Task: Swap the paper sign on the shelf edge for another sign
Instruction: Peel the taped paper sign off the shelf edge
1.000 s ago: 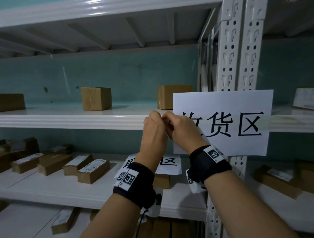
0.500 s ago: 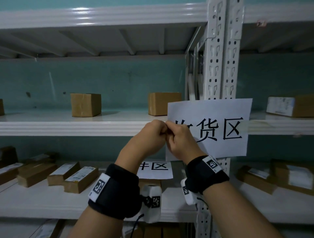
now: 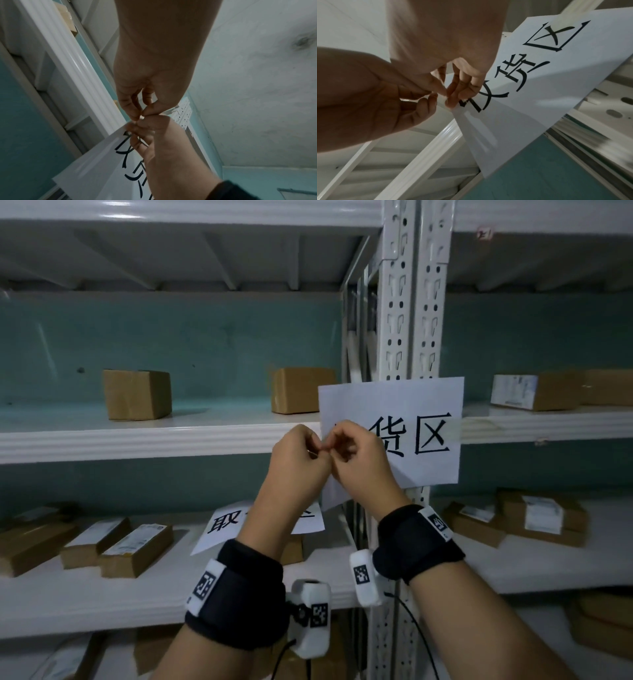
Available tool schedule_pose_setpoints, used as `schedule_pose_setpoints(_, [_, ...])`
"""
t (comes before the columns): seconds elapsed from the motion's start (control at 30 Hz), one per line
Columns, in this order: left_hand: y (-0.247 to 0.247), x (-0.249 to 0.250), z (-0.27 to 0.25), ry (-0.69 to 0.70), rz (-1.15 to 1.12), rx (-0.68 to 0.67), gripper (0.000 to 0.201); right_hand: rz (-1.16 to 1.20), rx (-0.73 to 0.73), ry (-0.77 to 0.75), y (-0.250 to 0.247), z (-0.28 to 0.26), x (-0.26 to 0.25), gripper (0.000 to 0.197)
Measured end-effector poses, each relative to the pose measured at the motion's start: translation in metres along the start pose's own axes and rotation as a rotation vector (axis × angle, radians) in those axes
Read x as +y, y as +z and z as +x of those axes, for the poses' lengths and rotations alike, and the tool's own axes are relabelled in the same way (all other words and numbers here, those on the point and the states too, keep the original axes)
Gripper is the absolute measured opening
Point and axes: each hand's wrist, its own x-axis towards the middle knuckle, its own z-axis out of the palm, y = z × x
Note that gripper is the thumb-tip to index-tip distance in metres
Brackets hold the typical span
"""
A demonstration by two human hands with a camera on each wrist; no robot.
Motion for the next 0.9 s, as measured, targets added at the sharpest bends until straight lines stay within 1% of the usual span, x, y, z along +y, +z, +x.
schedule_pose_setpoints(0.13, [0.013,0.002,-0.002,0.079,-0.010,0.028,0.015,0.077,0.055,0.067,-0.004,-0.002,0.008,0.027])
schedule_pose_setpoints(0.27, [0.034,0.004,0.000,0.176,0.043,0.042,0.011,0.258,0.074,0.142,-0.017,-0.003,0.015,0.035])
schedule_pose_setpoints(0.33, [0.045,0.004,0.004,0.218,0.074,0.073,0.011,0.281,0.092,0.130,-0.023,0.000,0.020,0.026])
schedule_pose_setpoints(0.4, [0.060,0.008,0.008,0.249,0.105,0.096,0.012,0.213,0.099,0.096,-0.034,0.002,0.031,0.017])
schedule_pose_setpoints(0.47, [0.078,0.013,0.012,0.272,0.126,0.092,0.015,0.181,0.100,0.098,-0.049,0.005,0.043,0.015])
schedule_pose_setpoints(0.53, [0.101,0.022,0.017,0.315,0.143,0.099,0.017,0.193,0.123,0.088,-0.070,0.009,0.056,0.018])
schedule_pose_setpoints(0.63, [0.135,0.038,0.021,0.423,0.168,0.130,0.020,0.246,0.156,0.086,-0.104,0.014,0.074,0.022])
schedule_pose_setpoints(0.73, [0.171,0.057,0.022,0.510,0.198,0.150,0.024,0.293,0.173,0.091,-0.139,0.015,0.096,0.031])
schedule_pose_setpoints(0.8, [0.192,0.067,0.021,0.560,0.203,0.164,0.027,0.302,0.156,0.094,-0.161,0.013,0.109,0.036])
schedule_pose_setpoints(0.87, [0.216,0.076,0.022,0.577,0.224,0.152,0.029,0.279,0.156,0.092,-0.187,0.013,0.123,0.040])
schedule_pose_setpoints(0.9, [0.222,0.079,0.022,0.551,0.260,0.139,0.030,0.268,0.166,0.091,-0.195,0.012,0.126,0.042])
